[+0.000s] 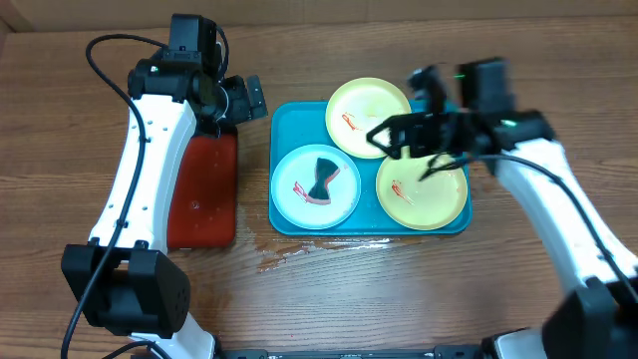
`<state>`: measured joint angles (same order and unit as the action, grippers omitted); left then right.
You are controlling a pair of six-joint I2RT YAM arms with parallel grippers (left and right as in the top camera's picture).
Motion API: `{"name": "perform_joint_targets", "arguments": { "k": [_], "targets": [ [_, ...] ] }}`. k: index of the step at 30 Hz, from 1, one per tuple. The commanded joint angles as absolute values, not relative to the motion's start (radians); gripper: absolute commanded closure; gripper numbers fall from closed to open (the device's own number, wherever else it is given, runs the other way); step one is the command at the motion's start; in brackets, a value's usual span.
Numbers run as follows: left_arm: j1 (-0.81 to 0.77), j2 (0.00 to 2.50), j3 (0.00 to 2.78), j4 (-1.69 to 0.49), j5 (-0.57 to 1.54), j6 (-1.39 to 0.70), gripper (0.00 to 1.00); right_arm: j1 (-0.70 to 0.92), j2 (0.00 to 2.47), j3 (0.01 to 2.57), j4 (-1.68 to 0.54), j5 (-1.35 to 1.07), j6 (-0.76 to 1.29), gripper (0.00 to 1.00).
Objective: Clean dirty plates on tray and stack at the side
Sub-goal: 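Grip the white plate rim with the right gripper, holding it steady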
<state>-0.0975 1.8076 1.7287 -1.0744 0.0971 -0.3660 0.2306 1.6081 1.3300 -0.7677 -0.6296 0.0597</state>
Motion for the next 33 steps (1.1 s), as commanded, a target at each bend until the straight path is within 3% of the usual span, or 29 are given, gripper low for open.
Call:
{"name": "perform_joint_targets", "arguments": {
  "k": [1, 9, 15, 25, 33],
  "targets": [
    [-0.099, 1.812, 1.734, -1.065, 0.105, -0.363, 0.00, 0.343, 1.694, 1.436, -0.836, -0.283, 0.056, 0.31],
    [-0.100, 1.812, 1.734, -1.077, 0.126, -0.362, 0.00, 0.417, 1.879, 1.452, -0.799, -0.236, 0.052, 0.56],
    [-0.107, 1.812, 1.721, -1.076, 0.191, -0.336, 0.01, 0.417, 1.963, 1.452, -0.784, -0.241, 0.025, 0.56],
    [-0.167, 1.812, 1.628, -1.027, 0.233, -0.336, 0.28, 0.417, 2.040, 1.452, -0.791, -0.279, -0.001, 0.67],
    [-0.245, 1.813, 1.478, -0.871, 0.301, -0.336, 0.33, 0.417, 2.076, 1.452, -0.787, -0.290, 0.002, 0.73]
  ]
}}
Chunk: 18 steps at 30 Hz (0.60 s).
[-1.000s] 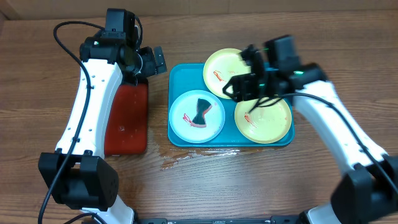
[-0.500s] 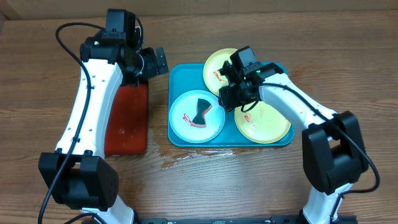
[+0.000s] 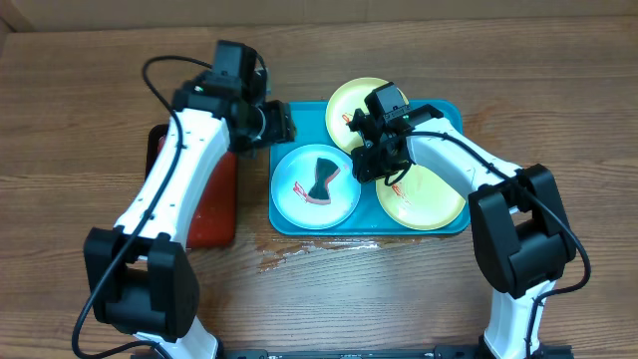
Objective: Clean dirty plates on tray and stack at the side
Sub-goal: 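Grip the white plate rim with the right gripper, holding it steady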
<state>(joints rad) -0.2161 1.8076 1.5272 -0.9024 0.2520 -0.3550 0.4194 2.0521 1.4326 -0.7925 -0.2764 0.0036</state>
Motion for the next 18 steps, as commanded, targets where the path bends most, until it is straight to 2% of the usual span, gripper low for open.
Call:
{"name": "perform_joint_targets", "arguments": {
  "k": [1, 8, 11, 18],
  "targets": [
    [-0.258, 1.813, 1.457, -0.844, 0.304, -0.336, 0.34, 0.417, 2.077, 1.452, -0.787, -0.290, 0.004, 0.75],
    [-0.338, 1.819, 1.333, -0.690, 0.304, -0.337, 0.46, 0.417, 2.077, 1.452, -0.779, -0.289, 0.019, 0.89],
    [-0.369, 1.834, 1.302, -0.646, 0.299, -0.337, 0.50, 0.417, 2.077, 1.452, -0.777, -0.289, 0.023, 0.90],
    [-0.408, 1.891, 1.290, -0.620, 0.256, -0.363, 0.51, 0.417, 2.077, 1.452, -0.769, -0.289, 0.027, 0.90]
  ]
}}
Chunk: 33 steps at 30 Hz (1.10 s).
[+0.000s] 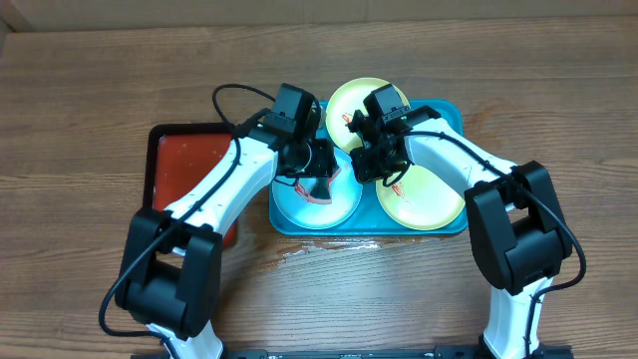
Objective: Clean dirty plates on tray and stack at the side
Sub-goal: 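Grip the white plate rim with the right gripper, holding it steady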
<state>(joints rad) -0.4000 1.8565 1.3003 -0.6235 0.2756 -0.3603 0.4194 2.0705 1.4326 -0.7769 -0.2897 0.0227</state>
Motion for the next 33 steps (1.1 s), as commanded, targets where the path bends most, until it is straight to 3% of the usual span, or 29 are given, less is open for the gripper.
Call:
{"name": "perform_joint_targets", "arguments": {
  "k": [1, 16, 18, 23, 27, 33],
  "targets": [
    [-0.408, 1.896, 1.290, -0.620, 0.254, -0.363, 0.53, 0.417, 2.077, 1.452, -0.769, -0.289, 0.027, 0.90],
    [-0.419, 1.983, 1.290, -0.623, 0.253, -0.382, 0.62, 0.417, 2.077, 1.452, -0.764, -0.289, 0.030, 0.92],
    [-0.419, 1.983, 1.290, -0.616, 0.252, -0.382, 0.67, 0.417, 2.077, 1.452, -0.764, -0.289, 0.030, 0.92],
    [-0.418, 1.983, 1.294, -0.612, 0.252, -0.382, 0.96, 0.417, 2.077, 1.452, -0.764, -0.289, 0.030, 0.92],
    [-0.415, 1.983, 1.294, -0.625, 0.196, -0.381, 0.96, 0.417, 2.077, 1.452, -0.764, -0.288, 0.030, 0.92],
    [-0.396, 1.982, 1.341, -0.753, -0.060, -0.383, 0.96, 0.417, 2.077, 1.452, -0.764, -0.289, 0.030, 0.93]
  ]
}}
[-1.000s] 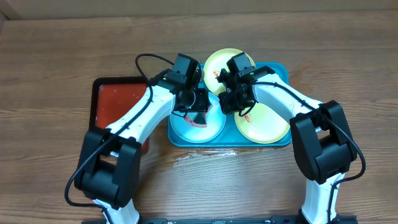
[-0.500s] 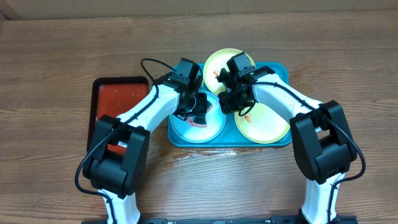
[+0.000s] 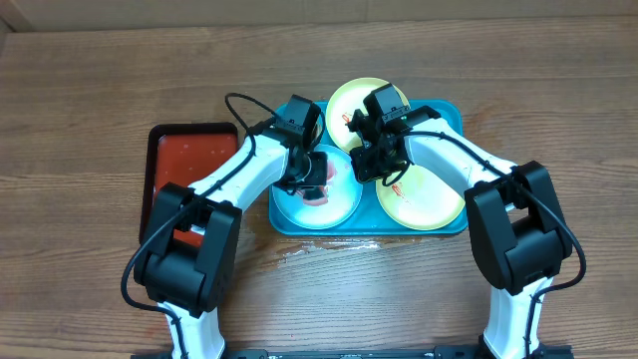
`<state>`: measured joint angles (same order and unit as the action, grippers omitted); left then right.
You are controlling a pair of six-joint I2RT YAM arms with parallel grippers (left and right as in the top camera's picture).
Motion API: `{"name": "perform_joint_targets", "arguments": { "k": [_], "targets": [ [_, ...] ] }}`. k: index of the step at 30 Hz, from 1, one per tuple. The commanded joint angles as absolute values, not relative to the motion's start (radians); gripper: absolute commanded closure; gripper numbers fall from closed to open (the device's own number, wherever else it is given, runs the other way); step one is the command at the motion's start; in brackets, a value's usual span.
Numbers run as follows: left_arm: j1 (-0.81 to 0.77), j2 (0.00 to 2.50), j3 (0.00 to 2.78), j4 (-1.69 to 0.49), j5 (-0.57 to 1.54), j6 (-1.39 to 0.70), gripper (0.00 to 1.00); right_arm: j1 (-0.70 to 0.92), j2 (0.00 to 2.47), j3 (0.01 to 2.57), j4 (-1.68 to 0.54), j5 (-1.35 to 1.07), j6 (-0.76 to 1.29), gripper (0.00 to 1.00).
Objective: Clean dirty plates on tray and stack at the side
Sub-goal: 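Grip the white plate rim with the right gripper, holding it steady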
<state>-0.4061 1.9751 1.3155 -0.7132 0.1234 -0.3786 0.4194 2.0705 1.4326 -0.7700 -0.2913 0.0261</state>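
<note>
A blue tray [image 3: 455, 116] holds three plates. On the light blue plate [image 3: 297, 205], red smears and a dark scrap [image 3: 319, 194] show just below my left gripper [image 3: 311, 176], which hangs low over the plate and hides most of the scrap. Its jaws are hidden under the wrist. My right gripper [image 3: 375, 168] sits at that plate's right rim, between it and the two yellow plates. The far yellow plate [image 3: 346, 108] and the near yellow plate [image 3: 431, 199] both carry red streaks. Whether the right fingers hold the rim cannot be told.
A dark red tray [image 3: 181, 162] lies on the wooden table left of the blue tray. A wet patch [image 3: 299, 249] shines on the table just in front of the blue tray. Both arms cross over the tray's left half.
My left gripper has moved slightly down and forward over the blue plate and now covers most of the dark scrap. The right gripper and the plates have not moved.
At first my left gripper was over the red tray and the right, open, hung above the yellow plates. Then the right gripper stood at the blue plate's right rim. The left gripper was then near the blue tray's left edge, later over the blue plate, now lower on it.
</note>
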Motion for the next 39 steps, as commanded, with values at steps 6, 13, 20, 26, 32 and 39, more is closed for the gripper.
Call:
{"name": "perform_joint_targets", "arguments": {
  "k": [6, 13, 20, 26, 32, 39],
  "targets": [
    [-0.389, 1.982, 1.452, -0.828, -0.161, -0.382, 0.96, 0.417, 2.077, 1.452, -0.761, -0.289, 0.030, 0.93],
    [-0.389, 1.987, 1.485, -0.815, 0.129, -0.381, 0.96, 0.417, 2.077, 1.452, -0.765, -0.289, 0.030, 0.93],
    [-0.395, 1.991, 1.390, -0.780, 0.208, -0.381, 0.96, 0.417, 2.077, 1.452, -0.764, -0.289, 0.030, 0.93],
    [-0.391, 1.991, 1.288, -0.702, 0.069, -0.328, 0.96, 0.417, 2.077, 1.452, -0.764, -0.289, 0.030, 0.93],
    [-0.391, 1.991, 1.270, -0.705, -0.277, -0.329, 0.96, 0.417, 2.077, 1.452, -0.764, -0.289, 0.030, 0.94],
    [-0.391, 1.982, 1.345, -0.726, -0.332, -0.329, 0.96, 0.417, 2.077, 1.452, -0.764, -0.289, 0.030, 0.94]
  ]
}}
